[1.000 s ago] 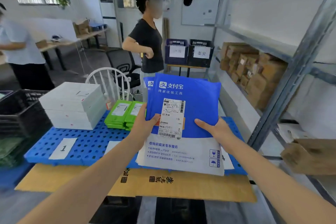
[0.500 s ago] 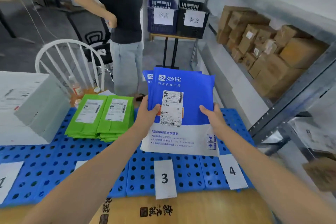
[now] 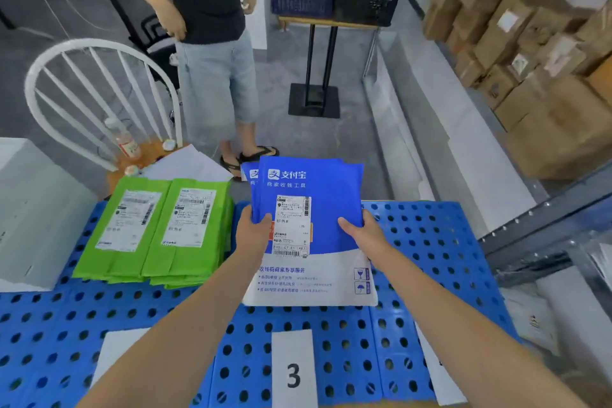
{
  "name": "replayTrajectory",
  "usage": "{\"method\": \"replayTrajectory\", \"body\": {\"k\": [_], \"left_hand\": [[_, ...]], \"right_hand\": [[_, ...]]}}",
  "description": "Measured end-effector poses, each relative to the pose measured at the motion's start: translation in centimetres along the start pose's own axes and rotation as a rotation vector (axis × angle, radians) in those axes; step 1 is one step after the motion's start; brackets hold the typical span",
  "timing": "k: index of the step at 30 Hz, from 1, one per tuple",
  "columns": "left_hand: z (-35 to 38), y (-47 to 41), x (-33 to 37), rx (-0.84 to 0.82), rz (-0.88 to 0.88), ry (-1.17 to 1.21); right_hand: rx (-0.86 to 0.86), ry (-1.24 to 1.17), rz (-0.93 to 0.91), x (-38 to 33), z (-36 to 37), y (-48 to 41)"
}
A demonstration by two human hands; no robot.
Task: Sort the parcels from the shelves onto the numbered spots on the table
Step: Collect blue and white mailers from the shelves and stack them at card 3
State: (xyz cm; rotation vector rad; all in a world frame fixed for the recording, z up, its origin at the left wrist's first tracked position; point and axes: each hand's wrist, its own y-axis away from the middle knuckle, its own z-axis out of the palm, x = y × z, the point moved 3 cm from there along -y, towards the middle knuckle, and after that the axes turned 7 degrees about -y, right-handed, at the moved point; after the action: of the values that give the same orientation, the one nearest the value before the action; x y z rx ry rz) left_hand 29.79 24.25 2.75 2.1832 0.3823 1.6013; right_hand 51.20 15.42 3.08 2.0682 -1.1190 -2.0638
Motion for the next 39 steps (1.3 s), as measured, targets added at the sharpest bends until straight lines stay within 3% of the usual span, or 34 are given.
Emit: {"method": "replayTrajectory", "body": {"k": [9,15,18,22,25,31,39], "left_hand": [[0.0,-2.5,-2.0,0.04,0.09,-0.305],[-0.1,-3.0,-1.9,0.067,0.156,-0.6],[0.3,-1.8,0.2,0.083,0.413,-0.91],[2.1,0.4,3.8,-0.052,0.76,-1.153],[3.6,2.9,7.3,-0.001,1.005,-1.366],[7.0,10.9,14.2,-0.043,1.233,-1.242],[10.7,26.2,17.2,-0.17,1.523,-1.065]], "right_hand": [[-0.07,0.205,0.083,2.4,0.9,-3.0],[0.058,0.5,-0.054,2.0,0.8,-2.8],[0.076,0.601,-0.158,-0.1,0.6,-1.4],[0.049,0.761,-0.3,-3.2,-0.8,1.1],[0.126,0.841,-0.346,-5.4,-3.3,4.1],[0.35,0.909,-0.387,-7.9,-10.2,12.6],[0.672,0.935,-0.382,-7.7,-18.6,27.9]]}}
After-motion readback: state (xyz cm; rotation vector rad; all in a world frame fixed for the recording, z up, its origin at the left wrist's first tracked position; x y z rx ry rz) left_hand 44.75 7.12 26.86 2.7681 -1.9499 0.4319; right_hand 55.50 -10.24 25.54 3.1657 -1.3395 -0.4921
